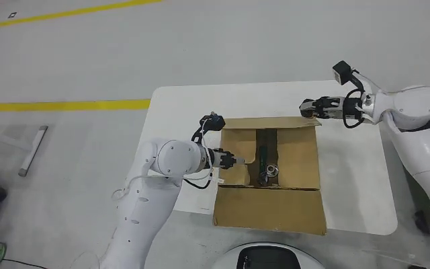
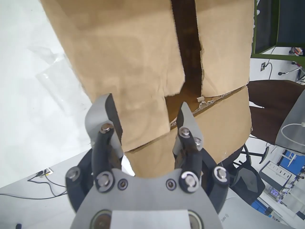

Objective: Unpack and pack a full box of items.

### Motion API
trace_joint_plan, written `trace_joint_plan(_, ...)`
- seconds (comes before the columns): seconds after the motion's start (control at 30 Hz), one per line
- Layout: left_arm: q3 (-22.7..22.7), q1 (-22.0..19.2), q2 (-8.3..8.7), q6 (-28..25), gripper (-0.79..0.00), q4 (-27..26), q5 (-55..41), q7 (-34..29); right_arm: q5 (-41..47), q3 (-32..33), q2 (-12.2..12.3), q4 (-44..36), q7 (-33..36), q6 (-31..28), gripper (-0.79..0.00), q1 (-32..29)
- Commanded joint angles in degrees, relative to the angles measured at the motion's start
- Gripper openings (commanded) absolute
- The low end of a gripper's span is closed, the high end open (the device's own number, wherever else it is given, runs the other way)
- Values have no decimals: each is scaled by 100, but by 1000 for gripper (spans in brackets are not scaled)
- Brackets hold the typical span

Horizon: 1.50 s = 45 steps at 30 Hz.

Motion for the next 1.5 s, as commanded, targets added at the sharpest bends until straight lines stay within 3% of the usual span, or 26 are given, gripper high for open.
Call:
trace_joint_plan(0.0,-155,98,44,38,0,-141,25,-78,-21,4,15,-80,13,6,-785,-68)
trace_joint_plan(0.27,-753,383,202,212,0,-474,63,-431,-65,-93,41,-284,-13,57,-785,-385)
trace_joint_plan(0.67,-753,383,202,212,0,-474,63,-431,-1004,-395,81,-748,-338,-155,-785,-582)
trace_joint_plan(0.87,-829,561,319,-852,0,-703,319,-431,-945,-373,94,-843,-391,-171,-785,-655)
trace_joint_plan(0.97,-1040,720,421,-1667,0,-913,578,-345,-898,-381,96,-861,-397,-184,-785,-694)
trace_joint_plan(1.1,-1450,1184,536,-2849,0,-1268,423,225,-861,-399,99,-888,-399,-194,-785,-725)
trace_joint_plan(1.47,-1450,1184,536,-2849,0,-1268,423,225,-801,-380,122,-934,-364,-192,-785,-764)
